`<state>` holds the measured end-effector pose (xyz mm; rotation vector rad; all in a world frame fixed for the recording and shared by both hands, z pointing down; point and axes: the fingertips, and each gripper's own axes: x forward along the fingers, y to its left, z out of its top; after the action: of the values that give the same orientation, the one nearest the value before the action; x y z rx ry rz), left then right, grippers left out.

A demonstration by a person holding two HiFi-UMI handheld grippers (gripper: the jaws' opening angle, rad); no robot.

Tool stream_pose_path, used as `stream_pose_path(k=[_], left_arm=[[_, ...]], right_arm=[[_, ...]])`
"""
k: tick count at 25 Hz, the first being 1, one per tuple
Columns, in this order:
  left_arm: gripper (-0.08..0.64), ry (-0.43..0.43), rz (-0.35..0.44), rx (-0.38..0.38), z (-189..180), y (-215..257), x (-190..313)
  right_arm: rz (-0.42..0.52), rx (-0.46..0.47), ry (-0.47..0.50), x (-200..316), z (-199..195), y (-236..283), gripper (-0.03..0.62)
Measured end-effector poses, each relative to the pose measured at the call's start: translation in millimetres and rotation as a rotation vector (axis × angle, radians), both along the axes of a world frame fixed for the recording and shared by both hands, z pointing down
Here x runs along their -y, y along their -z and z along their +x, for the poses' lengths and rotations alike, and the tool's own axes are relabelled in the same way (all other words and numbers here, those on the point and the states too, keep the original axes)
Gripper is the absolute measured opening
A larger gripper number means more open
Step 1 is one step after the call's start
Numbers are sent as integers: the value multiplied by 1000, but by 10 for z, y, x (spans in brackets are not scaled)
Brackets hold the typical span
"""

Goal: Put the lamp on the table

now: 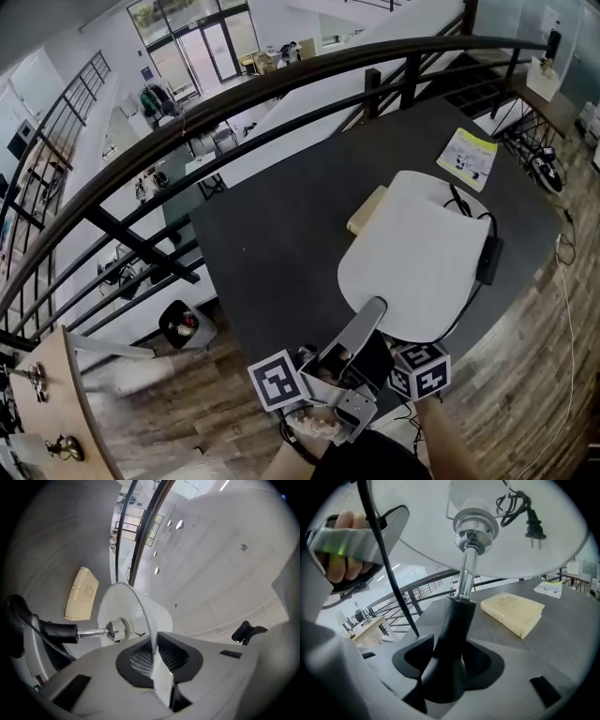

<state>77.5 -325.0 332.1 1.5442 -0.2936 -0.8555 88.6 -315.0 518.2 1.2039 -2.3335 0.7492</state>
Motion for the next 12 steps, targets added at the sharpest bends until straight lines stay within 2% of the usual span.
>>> stream_pose_path(k=[12], left_arm=[[51,9,14,1,-133,-172,544]], right_arm=[[5,-17,7,568,-120,-196,219]])
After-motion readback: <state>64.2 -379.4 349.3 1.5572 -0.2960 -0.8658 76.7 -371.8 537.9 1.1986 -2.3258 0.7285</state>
